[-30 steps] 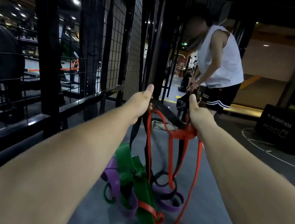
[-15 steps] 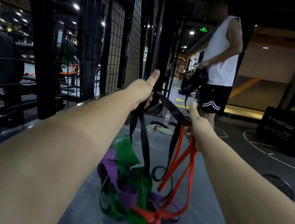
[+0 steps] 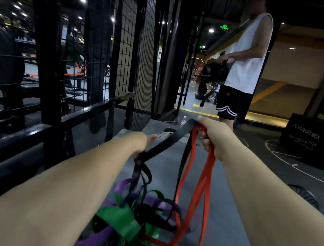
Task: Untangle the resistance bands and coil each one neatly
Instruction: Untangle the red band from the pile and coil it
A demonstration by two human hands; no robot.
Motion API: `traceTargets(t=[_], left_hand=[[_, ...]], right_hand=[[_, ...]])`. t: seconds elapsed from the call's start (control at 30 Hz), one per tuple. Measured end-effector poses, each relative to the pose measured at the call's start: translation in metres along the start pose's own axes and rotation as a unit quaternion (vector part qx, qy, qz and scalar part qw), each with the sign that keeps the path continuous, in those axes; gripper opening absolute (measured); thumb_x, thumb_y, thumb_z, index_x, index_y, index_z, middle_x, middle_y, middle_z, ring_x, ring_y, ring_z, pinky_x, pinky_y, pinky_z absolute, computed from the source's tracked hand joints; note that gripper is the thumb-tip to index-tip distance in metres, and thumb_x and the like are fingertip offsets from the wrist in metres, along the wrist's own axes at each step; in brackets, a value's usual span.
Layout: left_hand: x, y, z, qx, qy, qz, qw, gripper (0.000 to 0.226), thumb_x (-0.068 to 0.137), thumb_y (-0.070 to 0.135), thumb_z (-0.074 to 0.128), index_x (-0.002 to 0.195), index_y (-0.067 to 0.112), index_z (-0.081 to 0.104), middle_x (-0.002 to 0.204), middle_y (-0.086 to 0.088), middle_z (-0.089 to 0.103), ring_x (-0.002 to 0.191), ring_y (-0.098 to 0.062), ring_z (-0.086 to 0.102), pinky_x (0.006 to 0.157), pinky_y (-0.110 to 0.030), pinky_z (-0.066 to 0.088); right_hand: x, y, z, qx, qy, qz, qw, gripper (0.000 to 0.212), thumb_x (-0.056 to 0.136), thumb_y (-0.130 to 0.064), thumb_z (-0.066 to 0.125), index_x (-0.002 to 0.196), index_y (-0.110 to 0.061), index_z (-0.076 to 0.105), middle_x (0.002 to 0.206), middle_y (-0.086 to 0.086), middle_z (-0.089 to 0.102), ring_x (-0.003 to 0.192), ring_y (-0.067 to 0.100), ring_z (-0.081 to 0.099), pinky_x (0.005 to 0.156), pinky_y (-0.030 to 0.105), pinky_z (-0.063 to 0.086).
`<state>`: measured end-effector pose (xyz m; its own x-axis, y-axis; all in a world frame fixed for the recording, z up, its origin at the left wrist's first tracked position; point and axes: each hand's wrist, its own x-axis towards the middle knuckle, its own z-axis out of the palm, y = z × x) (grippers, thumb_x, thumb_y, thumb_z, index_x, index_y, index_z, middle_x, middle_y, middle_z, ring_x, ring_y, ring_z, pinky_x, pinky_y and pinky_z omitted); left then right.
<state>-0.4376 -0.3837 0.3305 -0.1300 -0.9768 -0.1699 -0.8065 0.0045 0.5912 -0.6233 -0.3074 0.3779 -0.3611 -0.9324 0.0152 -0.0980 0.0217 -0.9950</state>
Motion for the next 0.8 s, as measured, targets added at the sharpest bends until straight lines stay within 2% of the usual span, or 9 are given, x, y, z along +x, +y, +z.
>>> traceTargets(t=[0.07,0.13,0.23,0.37,0.4,0.47,0.53,0.67,0.8], left_hand=[[-0.002,-0.003,0.006,-0.010,-0.011,-0.048,0.999,0.057,0.098,0.044,0.046,0.132,-0.001,0.052,0.121,-0.017,0.061,0.116,-0.033,0.057,0.090,-0.036,0.046],[-0.012,0.000,0.011,-0.057,-0.064,-0.057,0.995,0.070,0.096,0.056,0.038,0.140,0.002,0.045,0.130,-0.015,0.058,0.126,-0.034,0.050,0.101,-0.039,0.041],[-0.026,0.006,0.015,-0.180,-0.153,0.045,0.971,0.091,0.083,0.080,0.016,0.144,0.016,0.037,0.118,-0.006,0.063,0.116,-0.023,0.055,0.106,-0.045,0.030],[-0.025,0.011,0.026,-0.143,-0.219,0.170,0.950,0.122,0.039,0.090,0.064,0.137,0.017,0.048,0.130,0.004,0.061,0.121,-0.013,0.055,0.106,-0.041,0.036],[-0.023,0.012,0.030,-0.095,-0.210,0.190,0.954,0.112,0.044,0.082,0.071,0.135,0.019,0.050,0.131,0.004,0.060,0.121,-0.013,0.054,0.106,-0.039,0.038],[-0.023,0.017,0.036,-0.029,-0.148,0.225,0.963,0.063,0.078,0.058,0.067,0.126,0.019,0.057,0.123,-0.001,0.064,0.116,-0.021,0.057,0.101,-0.037,0.045],[-0.024,0.021,0.031,-0.066,-0.103,0.223,0.967,0.033,0.095,0.039,0.054,0.117,0.014,0.059,0.114,-0.008,0.065,0.105,-0.028,0.062,0.084,-0.034,0.050],[-0.040,0.035,-0.009,-0.214,-0.005,0.234,0.949,0.023,0.101,0.028,0.046,0.096,0.011,0.061,0.096,-0.014,0.061,0.078,-0.025,0.056,0.062,-0.029,0.046],[-0.054,0.067,-0.053,-0.355,0.022,0.229,0.906,0.033,0.103,0.029,0.039,0.078,0.014,0.055,0.074,-0.006,0.054,0.066,-0.019,0.051,0.055,-0.024,0.039]], right_hand=[[0.000,-0.001,0.003,-0.018,-0.014,-0.019,1.000,0.027,0.095,-0.029,0.059,0.073,-0.019,0.049,0.057,0.000,0.037,0.038,0.010,0.026,0.037,0.018,0.021],[-0.002,-0.001,0.006,-0.025,-0.026,-0.030,0.999,0.021,0.095,-0.022,0.060,0.077,-0.018,0.050,0.058,0.001,0.036,0.036,0.009,0.026,0.037,0.017,0.021],[-0.004,0.002,0.009,-0.068,-0.029,-0.051,0.996,0.026,0.093,-0.020,0.063,0.073,-0.018,0.046,0.056,0.002,0.036,0.034,0.010,0.028,0.037,0.019,0.025],[-0.010,0.002,0.014,-0.074,-0.024,-0.076,0.994,0.033,0.092,-0.020,0.064,0.066,-0.018,0.043,0.054,0.002,0.038,0.033,0.009,0.029,0.036,0.020,0.026],[-0.012,0.000,0.015,-0.054,-0.028,-0.079,0.995,0.030,0.092,-0.019,0.063,0.069,-0.017,0.045,0.054,0.002,0.037,0.033,0.009,0.028,0.036,0.019,0.024],[-0.013,-0.007,0.017,-0.030,-0.020,-0.090,0.995,0.026,0.092,-0.021,0.063,0.072,-0.018,0.046,0.056,0.002,0.036,0.034,0.010,0.027,0.037,0.019,0.024],[-0.010,-0.012,0.014,-0.060,0.005,-0.101,0.993,0.033,0.091,-0.034,0.063,0.068,-0.020,0.043,0.056,0.003,0.036,0.038,0.014,0.029,0.041,0.022,0.026],[-0.008,-0.014,0.003,-0.217,0.042,-0.102,0.970,0.053,0.084,-0.063,0.059,0.060,-0.022,0.035,0.051,0.001,0.040,0.043,0.020,0.037,0.051,0.030,0.033],[-0.025,-0.001,0.013,-0.244,-0.057,-0.102,0.963,0.053,0.073,-0.066,0.069,0.067,-0.018,0.047,0.056,0.000,0.048,0.044,0.014,0.034,0.046,0.024,0.029]])
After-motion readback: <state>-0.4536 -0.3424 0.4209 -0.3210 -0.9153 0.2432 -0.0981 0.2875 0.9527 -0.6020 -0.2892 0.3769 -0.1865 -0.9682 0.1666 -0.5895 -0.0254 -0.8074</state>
